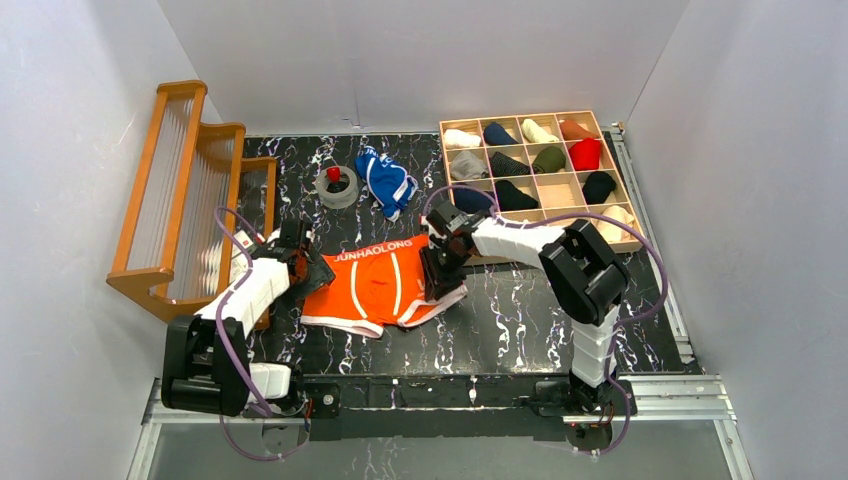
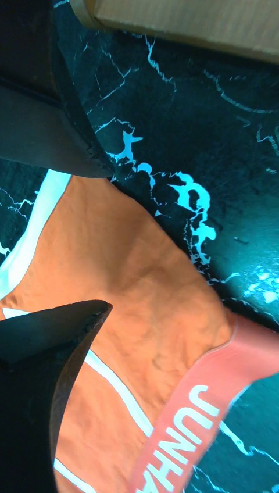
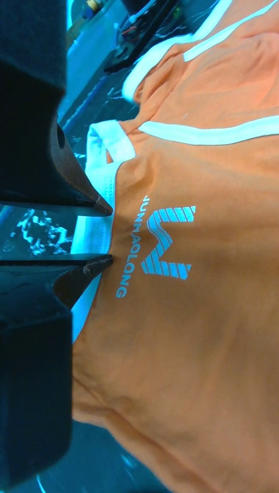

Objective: Roll the underwear
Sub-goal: Fold the underwear at the center of the board.

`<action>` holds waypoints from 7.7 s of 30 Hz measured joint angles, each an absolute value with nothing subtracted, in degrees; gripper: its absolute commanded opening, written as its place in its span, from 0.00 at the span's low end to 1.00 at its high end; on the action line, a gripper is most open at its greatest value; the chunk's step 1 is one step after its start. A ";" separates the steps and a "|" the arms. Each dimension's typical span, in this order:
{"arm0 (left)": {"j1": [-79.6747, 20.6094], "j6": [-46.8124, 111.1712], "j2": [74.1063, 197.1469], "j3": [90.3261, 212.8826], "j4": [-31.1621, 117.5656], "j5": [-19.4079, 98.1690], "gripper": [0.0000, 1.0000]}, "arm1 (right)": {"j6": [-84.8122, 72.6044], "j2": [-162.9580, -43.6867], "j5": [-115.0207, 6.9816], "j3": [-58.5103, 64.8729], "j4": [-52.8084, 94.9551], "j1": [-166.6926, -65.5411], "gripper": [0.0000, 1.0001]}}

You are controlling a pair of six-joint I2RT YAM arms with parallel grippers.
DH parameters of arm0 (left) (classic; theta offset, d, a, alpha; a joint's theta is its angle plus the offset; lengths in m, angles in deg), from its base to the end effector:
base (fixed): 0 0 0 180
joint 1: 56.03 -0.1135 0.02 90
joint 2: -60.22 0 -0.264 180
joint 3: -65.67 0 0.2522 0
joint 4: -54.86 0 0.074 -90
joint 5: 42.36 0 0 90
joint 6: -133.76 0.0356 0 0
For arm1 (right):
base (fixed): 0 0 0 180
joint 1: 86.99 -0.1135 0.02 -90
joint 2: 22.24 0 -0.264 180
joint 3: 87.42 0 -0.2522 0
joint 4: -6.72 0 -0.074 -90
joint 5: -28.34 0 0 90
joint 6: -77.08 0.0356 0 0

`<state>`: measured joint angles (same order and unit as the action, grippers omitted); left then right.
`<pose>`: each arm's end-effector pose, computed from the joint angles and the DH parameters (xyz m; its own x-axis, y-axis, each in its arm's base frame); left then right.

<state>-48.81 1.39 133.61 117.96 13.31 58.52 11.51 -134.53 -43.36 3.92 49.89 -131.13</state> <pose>0.2289 -0.0222 0.1789 -0.6762 -0.5814 -0.4524 -0.5662 0.8031 -0.1857 0.2747 0.2822 0.1576 -0.9107 -0.3366 -0.2393 -0.4100 0.8066 0.4257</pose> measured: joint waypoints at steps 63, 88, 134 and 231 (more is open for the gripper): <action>-48.98 -13.25 116.71 111.31 2.55 59.94 0.71 | 22.81 -155.69 -38.85 -31.22 40.90 -136.48 0.29; -49.07 -15.07 118.15 107.77 4.87 60.35 0.54 | 21.58 -171.56 -40.80 -50.63 41.89 -141.23 0.25; -49.14 -8.38 120.14 112.38 4.94 60.31 0.46 | 22.87 -150.99 -46.81 -32.23 36.60 -138.01 0.75; -49.18 -0.12 108.93 128.54 -2.80 59.06 0.00 | 31.40 -162.40 -44.45 -55.40 41.34 -137.95 0.06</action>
